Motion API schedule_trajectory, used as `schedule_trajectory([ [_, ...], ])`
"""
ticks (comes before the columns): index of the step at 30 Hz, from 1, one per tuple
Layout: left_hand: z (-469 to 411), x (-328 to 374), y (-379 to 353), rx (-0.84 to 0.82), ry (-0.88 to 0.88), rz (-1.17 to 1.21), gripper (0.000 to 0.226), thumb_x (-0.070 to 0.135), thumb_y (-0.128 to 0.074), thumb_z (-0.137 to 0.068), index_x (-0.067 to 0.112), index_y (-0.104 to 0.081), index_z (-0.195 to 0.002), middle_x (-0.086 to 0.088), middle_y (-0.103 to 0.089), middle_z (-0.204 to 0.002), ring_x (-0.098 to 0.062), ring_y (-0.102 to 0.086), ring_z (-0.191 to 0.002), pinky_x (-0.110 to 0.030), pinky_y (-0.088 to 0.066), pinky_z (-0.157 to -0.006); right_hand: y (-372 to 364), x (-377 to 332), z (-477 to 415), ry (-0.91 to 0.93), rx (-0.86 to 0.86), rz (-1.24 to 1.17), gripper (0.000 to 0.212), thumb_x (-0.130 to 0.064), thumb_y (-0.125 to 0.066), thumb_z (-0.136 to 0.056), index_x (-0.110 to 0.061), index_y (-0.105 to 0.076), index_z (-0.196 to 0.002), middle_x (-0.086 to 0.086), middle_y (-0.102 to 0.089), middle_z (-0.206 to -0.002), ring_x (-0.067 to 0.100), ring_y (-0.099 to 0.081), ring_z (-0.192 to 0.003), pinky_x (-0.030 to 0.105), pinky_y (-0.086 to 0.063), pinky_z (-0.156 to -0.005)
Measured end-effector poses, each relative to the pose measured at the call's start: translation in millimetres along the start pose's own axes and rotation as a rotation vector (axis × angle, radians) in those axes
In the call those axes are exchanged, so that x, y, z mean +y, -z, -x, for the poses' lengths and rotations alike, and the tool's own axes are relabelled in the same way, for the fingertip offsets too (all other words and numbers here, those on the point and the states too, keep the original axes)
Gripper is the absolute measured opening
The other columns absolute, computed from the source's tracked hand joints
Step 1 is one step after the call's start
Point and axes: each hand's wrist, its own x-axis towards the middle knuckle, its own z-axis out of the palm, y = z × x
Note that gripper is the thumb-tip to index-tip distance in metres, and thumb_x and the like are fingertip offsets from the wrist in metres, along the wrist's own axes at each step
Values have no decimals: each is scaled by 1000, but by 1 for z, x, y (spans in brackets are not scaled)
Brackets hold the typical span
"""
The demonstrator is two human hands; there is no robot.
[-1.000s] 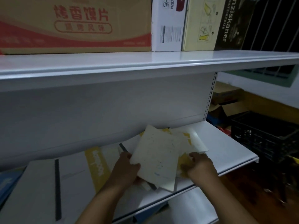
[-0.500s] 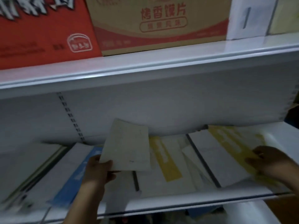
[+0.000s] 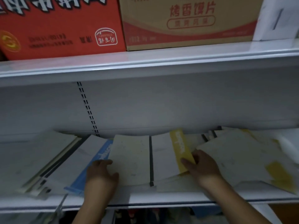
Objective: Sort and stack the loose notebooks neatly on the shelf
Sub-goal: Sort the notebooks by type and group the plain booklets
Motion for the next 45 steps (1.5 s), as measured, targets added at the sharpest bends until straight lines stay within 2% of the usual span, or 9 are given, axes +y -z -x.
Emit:
schedule_trajectory([
  [5,2,19,-32,-237,-158,-107,46,38,-63,-81,23,-54,-124,2,-47,-138,-18,-41,-127,-25,-30,-106,-6,4,1,87,52,177,19,-30,-65,-81,-25,-46,-83,-3,-50,-87,17,-51,-82,27,-37,-64],
  [14,-3,17,-31,-232,-211,-197,47,47,-59,-82,30,-50,-125,5,-41,-139,-19,-35,-128,-28,-31,-104,6,-5,-15,-146,-98,-438,20,5,-54,-83,-13,-61,-92,16,-64,-98,25,-62,-78,29,-52,-60],
  [26,0,11,-19,-463,-398,-374,76,48,-54,-86,37,-9,-147,12,-1,-159,-12,3,-147,-32,-2,-119,99,4,-18,-67,79,-967,31,9,-44,-87,-17,-55,-74,-9,-64,-47,1,-58,-40,12,-44,-36],
  [33,8,1,8,213,-273,362,42,26,-45,-95,22,-42,-138,-10,-65,-115,-25,-61,-101,-26,-38,-71,97,7,-23,-88,25,-1023,31,6,-44,-87,-18,-55,-72,-7,-66,-49,3,-60,-41,12,-44,-35],
  [36,5,10,8,137,-425,274,54,17,-37,-98,50,-17,-135,9,-49,-124,-10,-49,-111,-23,-38,-83,92,7,-25,-106,-7,-1015,29,6,-45,-87,-18,-56,-74,-6,-66,-50,3,-60,-41,12,-44,-36],
  [39,-3,12,-13,-104,-550,169,57,15,-36,-94,67,-34,-117,19,-28,-141,-7,-29,-137,-14,-24,-104,88,9,-24,-115,-25,-1002,28,5,-46,-87,-18,-56,-75,-6,-66,-49,4,-60,-40,12,-44,-35],
  [41,2,13,-25,-285,-510,-10,44,51,-45,-86,55,-36,-130,13,-14,-155,-15,-15,-145,-23,-14,-117,90,11,-24,-114,-26,-996,27,5,-46,-87,-17,-56,-75,-6,-66,-49,4,-59,-40,12,-44,-35],
  [43,10,8,-37,-348,-566,-282,97,90,-26,-60,42,-23,-143,7,8,-158,-14,10,-145,-31,7,-117,92,13,-23,-119,-24,-1000,26,5,-45,-88,-16,-55,-75,-6,-65,-48,4,-59,-39,12,-43,-35],
  [45,23,11,-38,-310,-607,-374,109,90,-13,-49,37,-24,-144,8,14,-154,-13,15,-143,-34,10,-113,94,15,-23,-126,-15,-1001,26,5,-44,-88,-16,-54,-75,-6,-65,-47,4,-59,-39,12,-43,-34],
])
